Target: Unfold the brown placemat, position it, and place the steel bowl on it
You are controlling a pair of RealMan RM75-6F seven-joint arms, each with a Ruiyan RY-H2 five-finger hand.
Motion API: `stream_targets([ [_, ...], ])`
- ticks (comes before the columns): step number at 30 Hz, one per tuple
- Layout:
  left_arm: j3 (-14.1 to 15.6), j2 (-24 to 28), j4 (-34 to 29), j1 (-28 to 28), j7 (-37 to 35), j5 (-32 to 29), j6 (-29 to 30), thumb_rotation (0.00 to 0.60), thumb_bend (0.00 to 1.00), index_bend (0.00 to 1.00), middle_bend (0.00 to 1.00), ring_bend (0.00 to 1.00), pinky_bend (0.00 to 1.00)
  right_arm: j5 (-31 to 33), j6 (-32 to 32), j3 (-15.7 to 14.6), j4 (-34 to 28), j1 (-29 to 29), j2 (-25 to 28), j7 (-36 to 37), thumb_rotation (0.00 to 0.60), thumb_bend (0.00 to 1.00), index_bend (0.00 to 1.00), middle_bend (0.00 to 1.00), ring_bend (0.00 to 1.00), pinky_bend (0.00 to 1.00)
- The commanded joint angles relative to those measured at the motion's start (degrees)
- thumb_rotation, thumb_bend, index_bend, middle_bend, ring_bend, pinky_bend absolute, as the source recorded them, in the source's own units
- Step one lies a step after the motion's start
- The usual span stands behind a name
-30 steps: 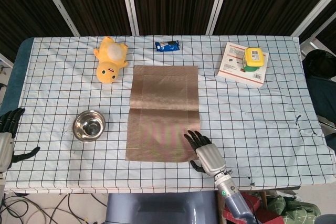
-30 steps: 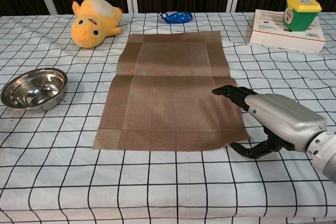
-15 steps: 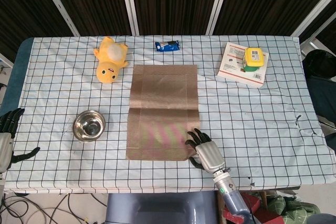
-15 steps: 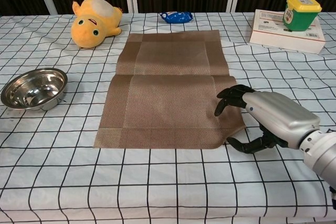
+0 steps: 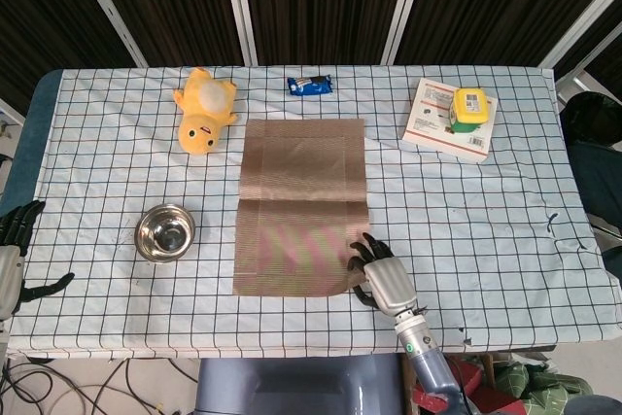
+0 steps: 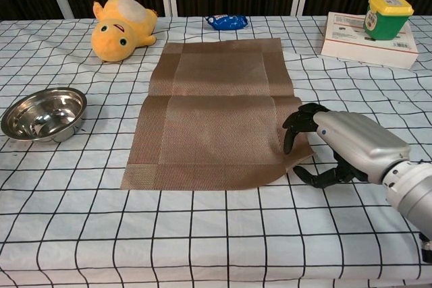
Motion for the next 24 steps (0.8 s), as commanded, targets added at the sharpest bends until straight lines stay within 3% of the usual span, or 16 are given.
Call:
stream_targets([
  [1, 0.0, 0.0, 0.0, -0.1, 0.1, 0.0, -0.2, 0.600, 0.01, 0.01, 0.04, 0.02, 0.07, -1.4, 1.0, -0.6, -0.2, -0.3, 0.2, 1.4, 0.600, 0.37, 0.49, 0.24, 0.07, 0.16],
  [24, 0.1, 0.0, -0.3, 0.0, 0.1, 0.1, -0.5, 0.600, 0.01, 0.01, 0.04, 0.02, 0.07, -4.7, 2.6, -2.3, -2.1, -0.8, 2.4, 3.4, 0.600, 0.50, 0.58, 0.27, 0.07, 0.16],
])
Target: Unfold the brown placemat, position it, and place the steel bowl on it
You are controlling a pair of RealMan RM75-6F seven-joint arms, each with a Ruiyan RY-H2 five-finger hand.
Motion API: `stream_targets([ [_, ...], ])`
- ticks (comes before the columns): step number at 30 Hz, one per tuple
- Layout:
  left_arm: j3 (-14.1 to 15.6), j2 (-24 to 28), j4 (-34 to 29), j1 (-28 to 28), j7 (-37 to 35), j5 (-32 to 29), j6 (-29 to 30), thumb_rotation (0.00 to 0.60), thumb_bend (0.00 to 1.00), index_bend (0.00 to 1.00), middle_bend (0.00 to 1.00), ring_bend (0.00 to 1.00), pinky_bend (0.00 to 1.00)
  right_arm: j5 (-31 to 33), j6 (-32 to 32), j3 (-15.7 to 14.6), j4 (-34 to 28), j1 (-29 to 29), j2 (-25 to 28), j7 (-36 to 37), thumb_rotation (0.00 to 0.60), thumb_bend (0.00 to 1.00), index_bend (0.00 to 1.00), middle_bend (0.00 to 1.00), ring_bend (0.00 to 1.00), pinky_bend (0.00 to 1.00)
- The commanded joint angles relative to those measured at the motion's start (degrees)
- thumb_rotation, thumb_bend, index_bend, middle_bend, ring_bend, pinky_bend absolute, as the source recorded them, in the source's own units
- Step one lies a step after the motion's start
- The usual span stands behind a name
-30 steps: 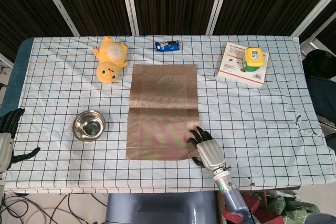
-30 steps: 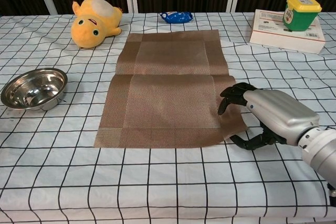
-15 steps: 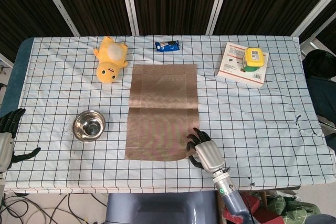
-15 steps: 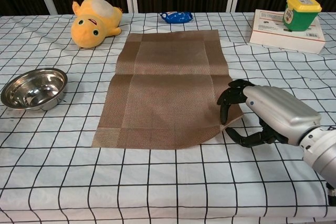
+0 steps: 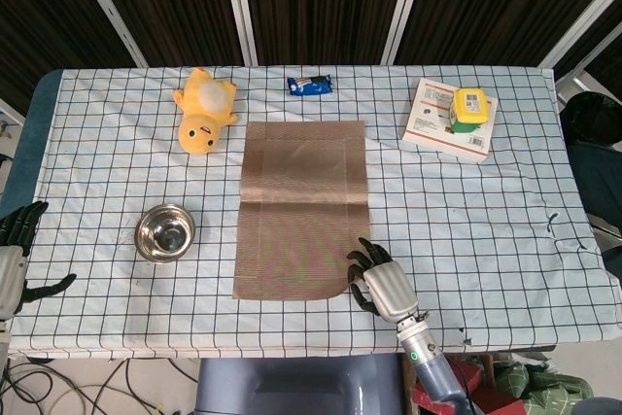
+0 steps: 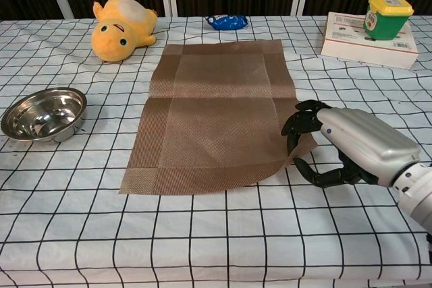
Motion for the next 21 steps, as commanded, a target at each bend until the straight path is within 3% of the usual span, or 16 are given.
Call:
stream_targets([
  [1, 0.0, 0.0, -0.1, 0.0, 0.0, 0.0, 0.0, 0.600, 0.01, 0.01, 0.04, 0.02, 0.07, -0.5, 0.2, -0.5, -0.7, -0.2, 0.7, 0.1, 0.600, 0.50, 0.58, 0.27, 0.07, 0.16],
  [6, 0.0, 0.0, -0.1, 0.0, 0.0, 0.1, 0.0, 0.600, 0.01, 0.01, 0.04, 0.02, 0.07, -2.2, 1.1, -2.0, -3.2, -0.9, 3.4, 0.5, 0.600, 0.50, 0.58, 0.27, 0.07, 0.16],
  [16, 0.1, -0.2, -0.1, 0.0, 0.3, 0.2, -0.1, 0.600, 0.01, 0.01, 0.04, 0.02, 0.07, -4.7, 4.7, -7.0, -14.0, -4.8, 14.7, -1.7, 0.600, 0.50, 0.59, 0.27, 0.07, 0.16],
  [21, 0.1, -0.3, -0.2, 0.0, 0.6, 0.3, 0.0, 0.600, 0.01, 0.01, 0.04, 0.02, 0.07, -2.1, 5.1, -5.9, -15.2, -5.8, 18.2, -3.3, 0.600, 0.51, 0.61, 0.29, 0.08, 0.16],
])
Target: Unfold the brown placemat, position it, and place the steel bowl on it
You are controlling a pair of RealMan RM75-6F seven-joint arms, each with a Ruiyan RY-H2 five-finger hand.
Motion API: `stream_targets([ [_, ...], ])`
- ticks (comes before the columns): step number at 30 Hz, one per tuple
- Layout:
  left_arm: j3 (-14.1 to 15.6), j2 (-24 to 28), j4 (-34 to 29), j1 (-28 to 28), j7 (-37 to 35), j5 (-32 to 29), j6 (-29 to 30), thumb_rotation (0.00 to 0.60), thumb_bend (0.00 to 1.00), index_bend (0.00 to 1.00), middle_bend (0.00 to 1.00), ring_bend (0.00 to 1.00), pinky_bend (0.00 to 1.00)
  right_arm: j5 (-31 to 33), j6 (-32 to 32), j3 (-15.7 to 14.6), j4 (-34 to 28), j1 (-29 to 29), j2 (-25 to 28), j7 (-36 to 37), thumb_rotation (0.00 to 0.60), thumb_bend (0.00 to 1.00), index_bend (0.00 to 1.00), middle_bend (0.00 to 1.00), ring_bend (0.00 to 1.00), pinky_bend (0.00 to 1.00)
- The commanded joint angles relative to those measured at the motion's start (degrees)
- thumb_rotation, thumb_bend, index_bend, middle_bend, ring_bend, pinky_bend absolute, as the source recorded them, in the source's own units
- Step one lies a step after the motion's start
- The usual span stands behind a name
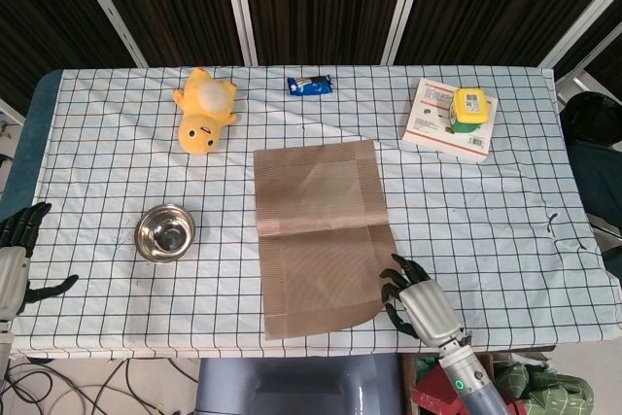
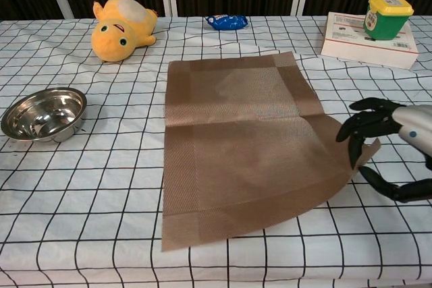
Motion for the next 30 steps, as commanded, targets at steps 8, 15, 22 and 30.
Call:
stream_targets([
  [8, 0.0, 0.0, -0.1, 0.2, 0.0, 0.3, 0.4, 0.600, 0.01, 0.02, 0.04, 0.02, 0.07, 15.7, -2.0, 9.3, -1.0, 0.1, 4.0, -4.5, 0.600, 0.51, 0.62, 0.29, 0.08, 0.16],
  [15, 0.0, 0.1, -0.1, 0.4, -0.4, 0.5, 0.7, 0.600, 0.01, 0.02, 0.04, 0.02, 0.07, 18.0, -6.5, 13.9, 6.8, 5.8, 7.5, -13.9, 0.600, 0.51, 0.62, 0.29, 0.08, 0.16],
  [22, 0.1, 0.2, -0.1, 0.5, -0.5, 0.8, 0.9, 0.600, 0.01, 0.02, 0.04, 0.02, 0.07, 19.8, -11.2, 15.7, 11.5, 10.3, 11.6, -20.8, 0.600, 0.51, 0.62, 0.29, 0.08, 0.16],
  [30, 0.3, -0.1, -0.1, 0.5, 0.1, 1.0, 0.7, 0.600, 0.01, 0.02, 0.04, 0.02, 0.07, 20.5, -13.8, 15.9, 17.5, 14.3, 13.2, -29.6, 0.600, 0.48, 0.62, 0.29, 0.09, 0.16],
])
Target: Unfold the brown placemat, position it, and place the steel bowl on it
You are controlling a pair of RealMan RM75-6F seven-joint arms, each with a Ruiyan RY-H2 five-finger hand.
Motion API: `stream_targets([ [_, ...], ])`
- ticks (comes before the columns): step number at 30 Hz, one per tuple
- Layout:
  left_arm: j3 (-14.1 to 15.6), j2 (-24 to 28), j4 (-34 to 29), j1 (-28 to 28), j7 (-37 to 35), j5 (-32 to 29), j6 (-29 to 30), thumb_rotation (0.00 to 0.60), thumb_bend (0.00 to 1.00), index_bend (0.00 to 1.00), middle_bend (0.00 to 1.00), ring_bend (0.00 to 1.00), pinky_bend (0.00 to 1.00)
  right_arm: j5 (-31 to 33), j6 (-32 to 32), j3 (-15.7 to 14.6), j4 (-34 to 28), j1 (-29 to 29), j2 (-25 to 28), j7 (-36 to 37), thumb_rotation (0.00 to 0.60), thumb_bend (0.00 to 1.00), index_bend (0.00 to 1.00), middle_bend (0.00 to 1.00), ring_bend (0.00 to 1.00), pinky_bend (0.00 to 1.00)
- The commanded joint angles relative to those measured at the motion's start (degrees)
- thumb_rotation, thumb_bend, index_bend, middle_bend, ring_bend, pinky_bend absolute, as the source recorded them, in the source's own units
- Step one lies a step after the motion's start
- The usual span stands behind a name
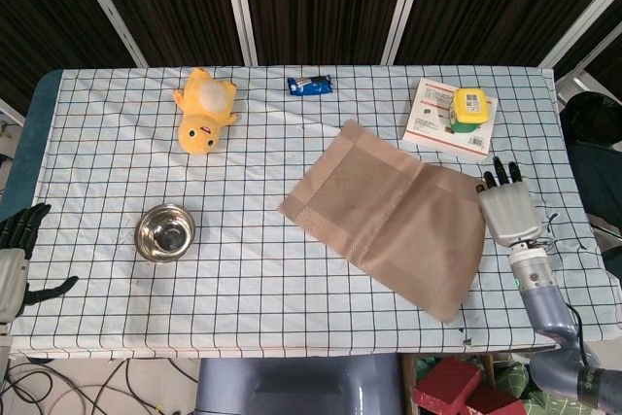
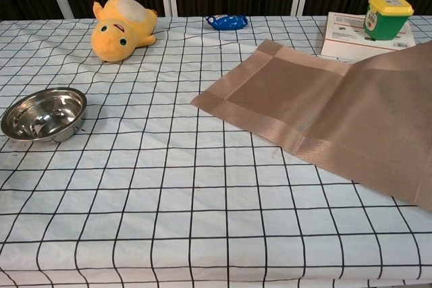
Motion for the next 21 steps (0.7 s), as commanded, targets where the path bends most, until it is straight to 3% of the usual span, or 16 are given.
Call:
stream_targets([
  [1, 0.0, -0.1, 0.0, 0.0, 0.2, 0.0, 0.0, 0.600, 0.01, 0.02, 0.04, 0.02, 0.07, 0.0, -1.1, 0.0, 3.5, 2.3, 0.4, -4.0, 0.600, 0.46, 0.61, 0.28, 0.09, 0.16],
  [4, -0.1, -0.2, 0.0, 0.0, 0.4, -0.2, 0.1, 0.600, 0.01, 0.02, 0.04, 0.02, 0.07, -0.1, -0.4, 0.0, 4.8, 3.1, -0.2, -6.2, 0.600, 0.31, 0.37, 0.17, 0.08, 0.16],
  [6, -0.1, -0.2, 0.0, 0.0, 0.5, -0.3, 0.1, 0.600, 0.01, 0.02, 0.04, 0.02, 0.07, 0.7, 0.6, 0.1, 4.9, 3.1, -1.0, -8.4, 0.600, 0.22, 0.11, 0.07, 0.05, 0.16],
  [8, -0.1, -0.2, 0.0, 0.0, 0.6, -0.4, 0.0, 0.600, 0.01, 0.02, 0.04, 0.02, 0.07, 1.2, 2.0, 0.0, 4.8, 2.9, -1.5, -10.5, 0.600, 0.17, 0.01, 0.02, 0.03, 0.16],
  [12, -0.1, -0.3, 0.1, -0.1, 0.7, -0.4, -0.3, 0.600, 0.01, 0.02, 0.04, 0.02, 0.07, 1.7, 4.6, -0.3, 3.6, 1.9, -1.7, -11.9, 0.600, 0.12, 0.00, 0.00, 0.02, 0.16],
  [21, 0.0, -0.4, 0.0, -0.4, 1.3, -0.4, -0.7, 0.600, 0.01, 0.02, 0.04, 0.02, 0.07, 1.4, 12.4, -1.0, -4.9, -4.3, -0.3, -2.3, 0.600, 0.10, 0.00, 0.00, 0.02, 0.16],
])
